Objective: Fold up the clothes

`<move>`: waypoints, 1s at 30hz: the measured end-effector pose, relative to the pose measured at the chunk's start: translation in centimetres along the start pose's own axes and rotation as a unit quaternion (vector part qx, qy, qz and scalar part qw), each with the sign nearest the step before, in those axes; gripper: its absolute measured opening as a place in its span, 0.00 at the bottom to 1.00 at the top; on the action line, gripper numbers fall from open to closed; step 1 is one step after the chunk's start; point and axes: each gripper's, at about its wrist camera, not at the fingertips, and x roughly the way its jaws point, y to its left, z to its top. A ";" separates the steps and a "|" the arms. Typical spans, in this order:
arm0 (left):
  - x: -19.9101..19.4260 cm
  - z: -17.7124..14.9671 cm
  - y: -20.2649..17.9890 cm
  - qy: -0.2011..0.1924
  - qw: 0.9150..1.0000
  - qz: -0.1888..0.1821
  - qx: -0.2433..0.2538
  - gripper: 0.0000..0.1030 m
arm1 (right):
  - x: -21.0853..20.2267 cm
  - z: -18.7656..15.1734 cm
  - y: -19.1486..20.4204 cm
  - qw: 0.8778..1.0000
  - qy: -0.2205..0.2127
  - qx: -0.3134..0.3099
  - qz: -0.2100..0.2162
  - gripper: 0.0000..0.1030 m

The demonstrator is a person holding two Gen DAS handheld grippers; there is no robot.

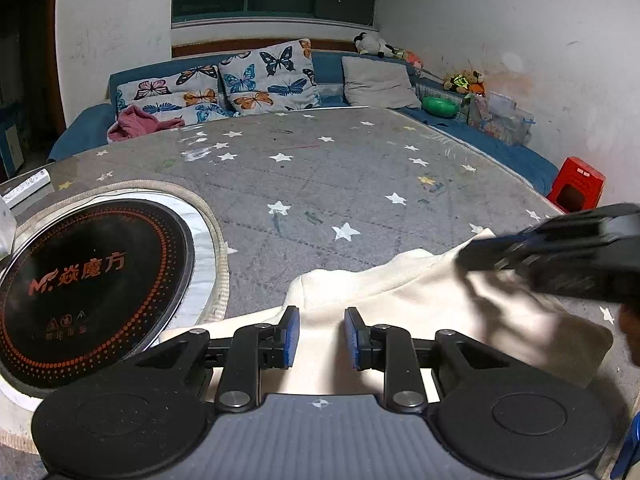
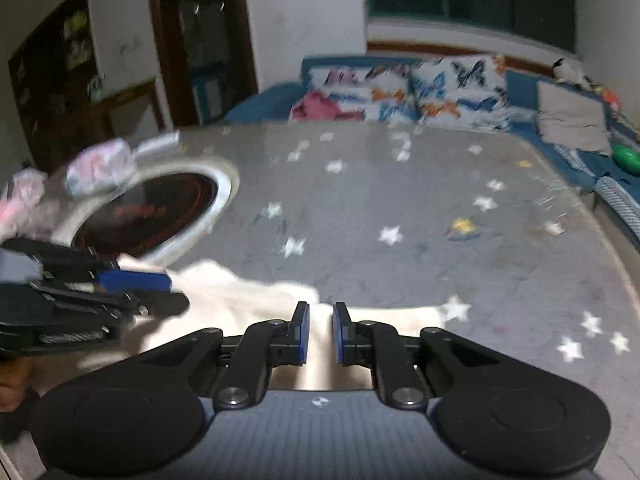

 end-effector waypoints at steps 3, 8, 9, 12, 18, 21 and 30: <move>-1.3 0.0 0.2 -0.009 1.000 0.002 0.000 0.28 | 0.4 -0.1 0.3 1.000 0.005 -0.012 -0.008 0.11; -4.2 -0.7 0.3 -0.027 1.000 -0.004 0.002 0.28 | -3.3 -0.4 0.2 1.000 -0.003 -0.019 0.005 0.11; -4.8 -1.0 0.1 -0.030 1.000 -0.007 0.006 0.28 | -4.1 -0.8 0.2 1.000 -0.001 -0.025 0.006 0.11; -6.4 -2.2 -0.8 -0.036 0.999 -0.013 0.020 0.28 | -5.9 -1.9 0.5 0.999 0.003 -0.037 0.009 0.11; -7.5 -4.6 -2.2 -0.028 0.999 -0.014 0.035 0.28 | -8.3 -4.4 1.0 0.999 0.011 -0.039 0.015 0.11; -7.2 -5.6 -2.3 -0.019 0.999 -0.015 0.031 0.29 | -7.2 -5.6 0.6 0.999 0.028 -0.023 0.010 0.11; -8.1 -6.2 -1.8 -0.025 1.000 -0.007 0.016 0.29 | -7.9 -5.0 0.5 1.000 0.013 -0.026 0.010 0.11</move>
